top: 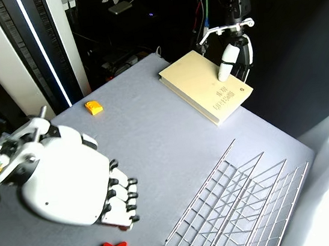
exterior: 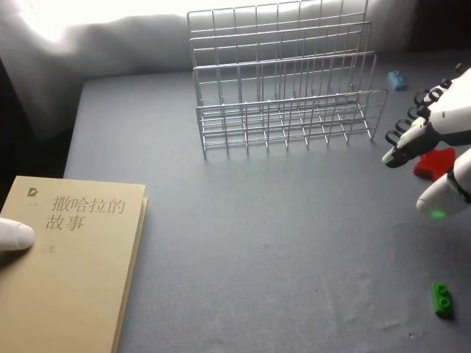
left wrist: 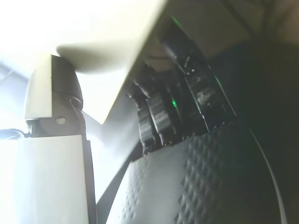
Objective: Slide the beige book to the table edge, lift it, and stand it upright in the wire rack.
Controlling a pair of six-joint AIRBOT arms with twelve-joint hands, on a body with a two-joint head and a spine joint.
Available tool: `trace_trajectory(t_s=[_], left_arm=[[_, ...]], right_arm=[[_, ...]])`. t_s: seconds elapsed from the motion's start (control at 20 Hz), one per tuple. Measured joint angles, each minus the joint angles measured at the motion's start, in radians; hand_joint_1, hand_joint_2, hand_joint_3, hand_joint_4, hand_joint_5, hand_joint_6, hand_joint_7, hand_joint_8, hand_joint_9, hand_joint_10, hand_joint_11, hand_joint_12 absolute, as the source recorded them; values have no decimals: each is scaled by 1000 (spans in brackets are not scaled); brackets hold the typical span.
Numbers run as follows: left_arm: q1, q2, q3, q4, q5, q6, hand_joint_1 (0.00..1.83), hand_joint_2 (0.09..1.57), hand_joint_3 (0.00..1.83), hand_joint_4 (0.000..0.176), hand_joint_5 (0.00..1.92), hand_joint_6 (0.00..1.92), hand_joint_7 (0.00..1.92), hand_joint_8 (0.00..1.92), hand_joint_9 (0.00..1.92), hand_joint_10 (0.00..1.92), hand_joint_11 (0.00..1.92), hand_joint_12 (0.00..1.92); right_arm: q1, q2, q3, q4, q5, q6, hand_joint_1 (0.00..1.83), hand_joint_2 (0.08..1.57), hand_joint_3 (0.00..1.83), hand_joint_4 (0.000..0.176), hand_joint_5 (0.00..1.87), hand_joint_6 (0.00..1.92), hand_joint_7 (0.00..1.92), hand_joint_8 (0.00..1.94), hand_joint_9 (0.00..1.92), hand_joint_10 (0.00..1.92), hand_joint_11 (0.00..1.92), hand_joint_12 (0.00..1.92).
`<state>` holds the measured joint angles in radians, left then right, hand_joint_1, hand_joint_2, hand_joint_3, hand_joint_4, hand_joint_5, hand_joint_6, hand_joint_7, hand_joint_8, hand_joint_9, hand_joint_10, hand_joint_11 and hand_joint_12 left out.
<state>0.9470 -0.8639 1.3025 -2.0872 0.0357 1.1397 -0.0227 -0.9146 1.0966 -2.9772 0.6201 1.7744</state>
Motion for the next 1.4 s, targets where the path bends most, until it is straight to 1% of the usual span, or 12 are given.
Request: trace_trajectory(t_s=[0.2, 0.35, 0.45, 0.6, 0.75, 0.95, 1.0, 1.15, 1.2, 1.25, 1.35, 1.4], left_arm=[[-17, 1, 0, 2, -2, 3, 1499, 1121, 0, 0, 879, 979, 825, 1158, 890, 1250, 887, 1415], [-51, 22, -3, 4, -6, 7, 1495, 1120, 0, 0, 900, 975, 818, 1146, 871, 1236, 913, 1414], [-77, 45, -10, -4, -13, 7, 1481, 1195, 0, 0, 755, 1212, 665, 1294, 716, 1386, 749, 1575], [-108, 72, -20, -23, -23, 6, 1481, 1203, 0, 0, 757, 1259, 646, 1295, 712, 1383, 694, 1598], [-127, 83, -16, -22, -23, -66, 1479, 1210, 1, 0, 732, 1288, 633, 1330, 692, 1385, 696, 1616], [-197, 95, 0, -18, -19, -107, 1477, 1207, 0, 0, 746, 1279, 630, 1300, 682, 1381, 734, 1597], [-195, 95, 27, -18, -22, -187, 1479, 1203, 0, 0, 760, 1276, 646, 1277, 710, 1336, 694, 1624], [-199, 95, 46, -16, -23, -202, 1479, 1195, 0, 0, 773, 1256, 651, 1247, 724, 1317, 734, 1592], [-201, 95, 53, 43, -25, -262, 1478, 1200, 1, 0, 766, 1267, 636, 1267, 707, 1342, 730, 1598], [-208, 94, 54, 227, -40, -427, 1477, 1205, 0, 0, 764, 1270, 624, 1285, 691, 1363, 725, 1600], [-190, 84, 30, 698, -139, -839, 1479, 1211, 1, 0, 764, 1280, 619, 1312, 695, 1385, 663, 1631], [-169, 74, 19, 870, -208, -985, 1478, 1212, 1, 0, 746, 1298, 612, 1322, 686, 1380, 696, 1613]], right_arm=[[0, 0, 0, 0, -64, -24, 126, 1145, 1, 0, 247, 0, 241, 0, 249, 0, 0, 803], [-2, 0, 0, 0, -65, -24, 129, 1149, 1, 0, 258, 2, 258, 4, 259, 3, 0, 783], [-7, 0, 0, 0, -65, -24, 116, 1148, 0, 0, 266, 4, 262, 3, 267, 4, 0, 815], [-7, 1, 3, 0, -61, -9, 129, 1148, 2, 0, 283, 2, 290, 6, 286, 5, 0, 874], [-17, 1, 3, 0, -76, 37, 126, 1154, 2, 0, 263, 0, 271, 1, 267, 1, 0, 817], [-21, 2, 4, 0, -111, 3, 158, 1149, 0, 0, 252, 1, 248, 1, 253, 1, 0, 791], [-25, 3, 6, 0, -106, 60, 172, 1141, 0, 0, 269, 5, 260, 4, 266, 4, 0, 816], [-24, 3, 9, 0, -78, 93, 172, 1139, 0, 0, 259, 0, 251, 0, 256, 0, 0, 822], [-24, -1, 9, 0, -75, 100, 177, 1135, 0, 0, 252, 1, 243, 1, 250, 0, 0, 802], [-24, -1, 9, 0, -74, 99, 182, 1131, 0, 0, 260, 3, 249, 3, 258, 2, 0, 814], [-24, -1, 15, 0, -76, 88, 161, 1137, 0, 0, 257, 1, 245, 1, 251, 0, 0, 817], [-24, 0, 18, 0, -78, 87, 162, 1135, 0, 0, 251, 0, 244, 0, 251, 0, 0, 819]])
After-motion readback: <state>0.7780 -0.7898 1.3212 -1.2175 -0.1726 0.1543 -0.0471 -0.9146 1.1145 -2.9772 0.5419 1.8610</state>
